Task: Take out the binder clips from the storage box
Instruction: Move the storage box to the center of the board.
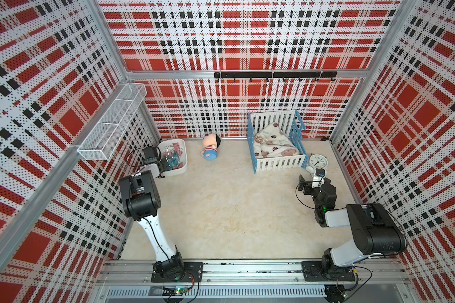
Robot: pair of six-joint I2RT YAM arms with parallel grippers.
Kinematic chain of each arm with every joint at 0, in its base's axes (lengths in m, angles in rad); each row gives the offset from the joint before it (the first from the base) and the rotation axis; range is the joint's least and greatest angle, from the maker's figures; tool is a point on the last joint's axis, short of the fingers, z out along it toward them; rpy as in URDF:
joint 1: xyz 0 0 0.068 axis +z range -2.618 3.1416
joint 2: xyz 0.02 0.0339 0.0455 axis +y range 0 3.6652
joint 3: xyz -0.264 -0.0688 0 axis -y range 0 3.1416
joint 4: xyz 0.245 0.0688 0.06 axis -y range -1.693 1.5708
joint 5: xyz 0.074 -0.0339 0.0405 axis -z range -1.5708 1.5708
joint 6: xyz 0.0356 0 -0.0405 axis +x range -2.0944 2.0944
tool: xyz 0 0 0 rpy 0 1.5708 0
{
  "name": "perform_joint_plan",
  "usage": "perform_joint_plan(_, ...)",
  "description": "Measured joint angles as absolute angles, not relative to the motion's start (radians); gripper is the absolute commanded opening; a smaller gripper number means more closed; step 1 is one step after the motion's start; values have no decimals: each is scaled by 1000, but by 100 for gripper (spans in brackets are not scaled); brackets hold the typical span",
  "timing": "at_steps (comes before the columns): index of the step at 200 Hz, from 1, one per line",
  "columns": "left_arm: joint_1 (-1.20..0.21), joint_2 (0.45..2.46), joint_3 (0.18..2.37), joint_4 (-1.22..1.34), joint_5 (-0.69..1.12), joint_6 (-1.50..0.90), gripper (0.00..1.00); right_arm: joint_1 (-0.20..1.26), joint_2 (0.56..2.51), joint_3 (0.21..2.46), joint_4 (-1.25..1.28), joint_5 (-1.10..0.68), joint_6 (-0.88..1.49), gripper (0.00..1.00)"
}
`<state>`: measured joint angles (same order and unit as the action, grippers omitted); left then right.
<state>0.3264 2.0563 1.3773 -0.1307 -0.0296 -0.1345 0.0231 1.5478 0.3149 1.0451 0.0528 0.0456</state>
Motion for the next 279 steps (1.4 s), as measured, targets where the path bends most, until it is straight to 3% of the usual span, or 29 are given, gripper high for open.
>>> perform_joint_plan(53, 275, 2056, 1379, -142, -106, -109, 18, 23, 1548, 315, 1045, 53, 46, 100)
perform_joint_plan(140, 205, 1948, 1238, -142, -139, -116, 10, 23, 1548, 315, 1045, 53, 46, 100)
perform_joint_plan(279, 112, 1696, 949, -151, -137, -241, 8, 23, 1548, 315, 1045, 53, 46, 100)
